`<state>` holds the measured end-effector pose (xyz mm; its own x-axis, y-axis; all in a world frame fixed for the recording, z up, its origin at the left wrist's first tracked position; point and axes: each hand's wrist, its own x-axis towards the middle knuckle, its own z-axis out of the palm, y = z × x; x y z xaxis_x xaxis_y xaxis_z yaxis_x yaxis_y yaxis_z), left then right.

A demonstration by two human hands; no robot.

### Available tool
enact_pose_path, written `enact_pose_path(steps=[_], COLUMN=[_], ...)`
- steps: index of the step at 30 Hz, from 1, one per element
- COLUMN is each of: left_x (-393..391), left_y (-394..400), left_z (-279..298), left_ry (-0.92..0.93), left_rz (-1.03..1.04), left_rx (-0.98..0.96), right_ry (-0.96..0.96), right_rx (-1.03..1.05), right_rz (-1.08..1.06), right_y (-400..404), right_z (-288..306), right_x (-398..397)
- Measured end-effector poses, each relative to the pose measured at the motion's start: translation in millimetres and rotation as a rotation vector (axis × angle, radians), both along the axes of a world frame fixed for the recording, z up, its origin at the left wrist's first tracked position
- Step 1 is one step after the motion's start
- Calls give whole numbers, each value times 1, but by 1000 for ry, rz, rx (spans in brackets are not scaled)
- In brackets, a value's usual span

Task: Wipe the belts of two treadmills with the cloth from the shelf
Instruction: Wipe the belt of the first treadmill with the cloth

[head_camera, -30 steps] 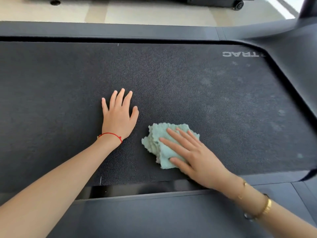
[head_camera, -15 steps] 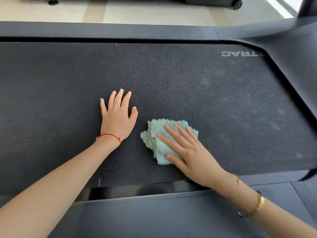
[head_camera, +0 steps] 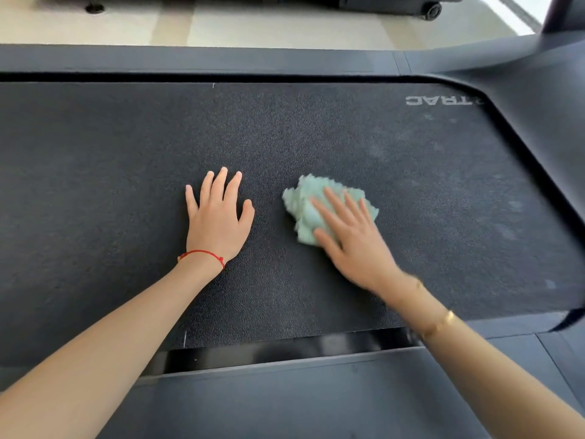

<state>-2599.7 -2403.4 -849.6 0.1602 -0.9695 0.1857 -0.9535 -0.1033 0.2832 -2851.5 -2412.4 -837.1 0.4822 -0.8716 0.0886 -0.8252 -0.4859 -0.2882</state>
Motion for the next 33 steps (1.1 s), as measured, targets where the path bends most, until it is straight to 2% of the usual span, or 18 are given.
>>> enact_pose_path(steps=[3, 5, 7, 10, 13, 20, 23, 25, 30, 31, 33], left_x=[0, 1, 1, 0, -6, -50, -61, -65, -83, -87, -96], left_y=[0, -1, 0, 1, 3, -11, -22, -29, -50, -56, -65], left_z=[-1, -1, -2, -2, 1, 10, 12, 11, 8, 7, 6], left_ry=[-4, -5, -3, -4, -4, 3, 18, 10, 11, 14, 18], left_rz=[-2, -4, -18, -33, -19, -131, -155, -174, -164, -152, -114], left_rx=[1, 1, -11, -17, 16, 63, 77, 80, 84, 80, 80], right_ry=[7, 16, 21, -22, -20, 39, 93, 89, 37, 39, 31], right_rx=[28, 18, -5, -3, 5, 85, 102, 95, 68, 57, 29], right_rz=[181, 183, 60, -266, -435, -8, 85, 34, -346, -367, -257], right_y=[42, 28, -6, -58, -58, 74, 73, 43, -57, -62, -49], right_z=[6, 7, 1, 0, 0, 14, 20, 17, 6, 3, 3], right_x=[-18, -37, -54, -67, -56, -46, -61, -73, -83, -78, -72])
